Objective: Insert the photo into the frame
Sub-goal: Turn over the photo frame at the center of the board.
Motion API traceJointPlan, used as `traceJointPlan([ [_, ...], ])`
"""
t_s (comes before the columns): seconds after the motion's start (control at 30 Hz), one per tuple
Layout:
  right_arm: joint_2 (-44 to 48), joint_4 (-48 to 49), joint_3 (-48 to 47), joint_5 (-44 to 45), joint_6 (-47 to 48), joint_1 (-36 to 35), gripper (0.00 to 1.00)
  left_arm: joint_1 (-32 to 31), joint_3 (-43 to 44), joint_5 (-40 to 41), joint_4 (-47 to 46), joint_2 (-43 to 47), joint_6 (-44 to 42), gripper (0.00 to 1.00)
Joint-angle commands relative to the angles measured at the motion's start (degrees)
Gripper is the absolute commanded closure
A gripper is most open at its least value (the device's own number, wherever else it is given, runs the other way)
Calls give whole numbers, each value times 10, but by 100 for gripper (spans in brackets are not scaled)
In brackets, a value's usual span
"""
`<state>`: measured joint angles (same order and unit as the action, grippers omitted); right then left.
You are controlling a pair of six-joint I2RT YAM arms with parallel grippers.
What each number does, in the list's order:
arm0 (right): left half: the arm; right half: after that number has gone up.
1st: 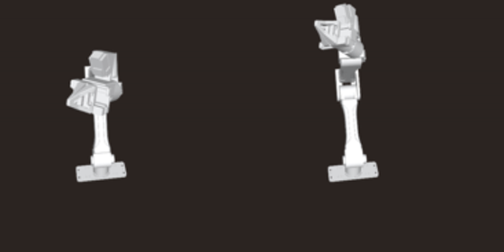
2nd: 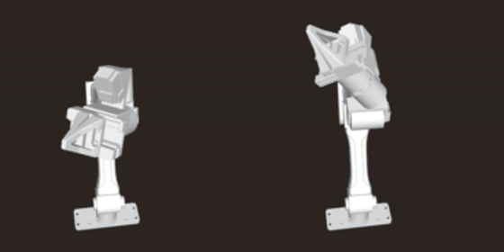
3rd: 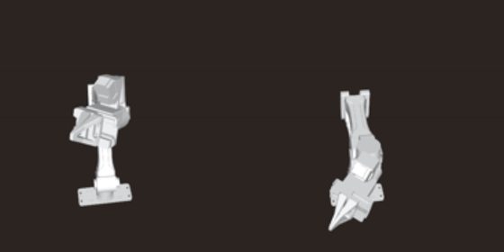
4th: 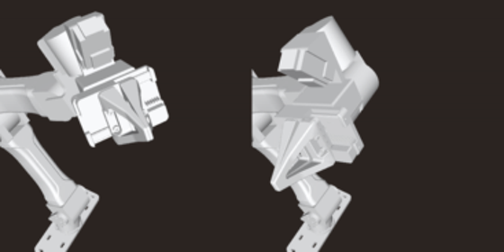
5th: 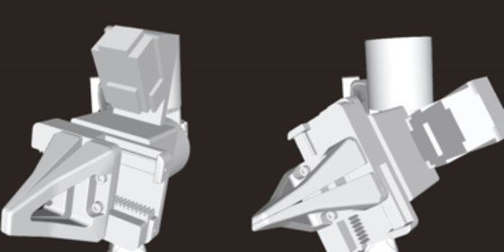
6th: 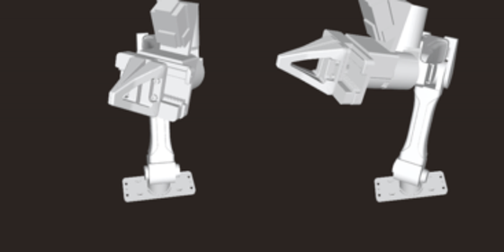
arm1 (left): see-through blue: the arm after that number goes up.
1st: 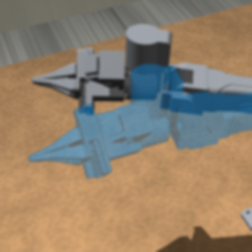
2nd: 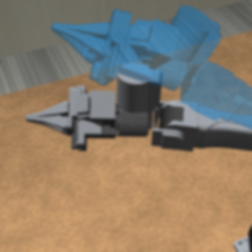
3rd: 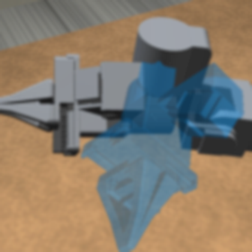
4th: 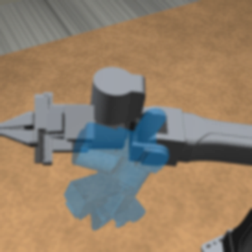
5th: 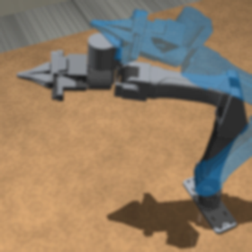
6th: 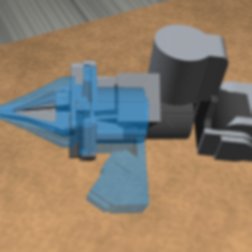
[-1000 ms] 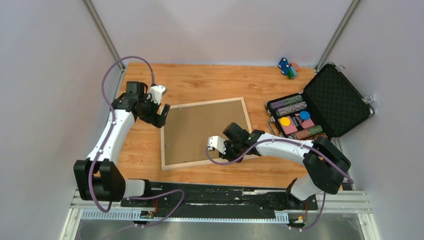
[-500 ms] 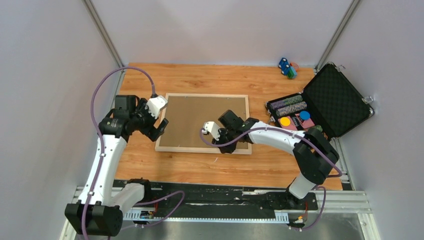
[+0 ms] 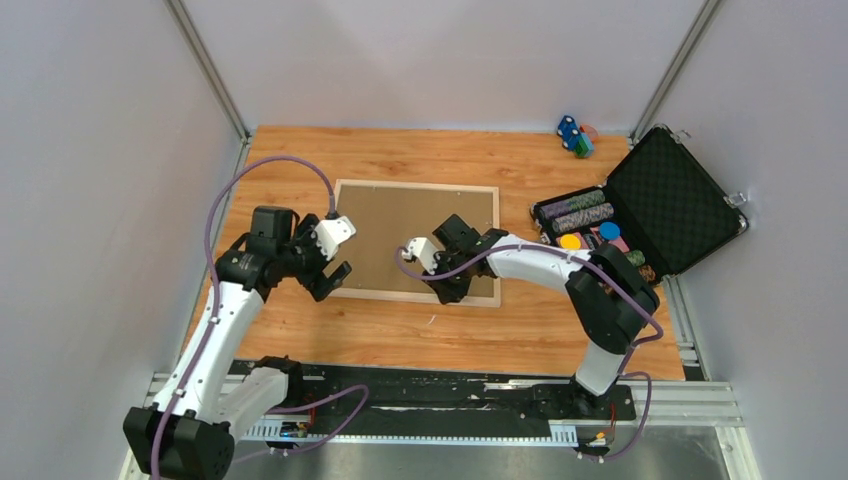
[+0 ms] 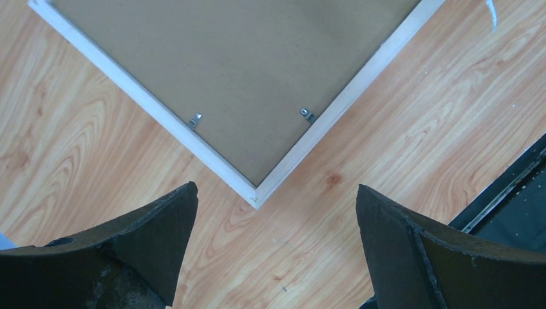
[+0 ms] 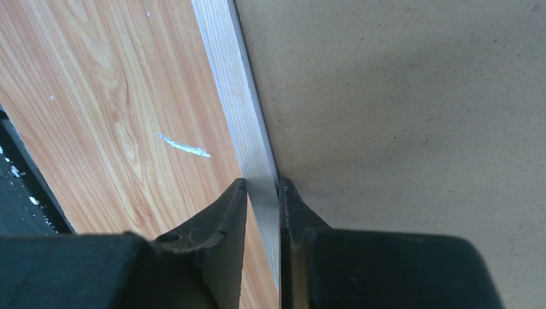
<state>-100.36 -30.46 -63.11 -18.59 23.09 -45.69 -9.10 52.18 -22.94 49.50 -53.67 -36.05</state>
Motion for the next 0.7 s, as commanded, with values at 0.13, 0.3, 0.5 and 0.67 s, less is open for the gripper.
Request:
traceJointPlan([
  [0.13, 15, 26, -34, -33, -27, 16, 100, -45, -70, 40, -156, 0, 0, 0],
  [0.3, 18, -10, -74, -70, -38, 29, 100, -77, -105, 77, -229, 7, 3, 0],
  [0.5, 15, -40, -109, -100, -46, 46, 100, -117, -134, 114, -300, 18, -11, 0],
  [0.67, 9, -60, -134, -118, -53, 59, 100, -148, -127, 105, -298, 21, -23, 0],
])
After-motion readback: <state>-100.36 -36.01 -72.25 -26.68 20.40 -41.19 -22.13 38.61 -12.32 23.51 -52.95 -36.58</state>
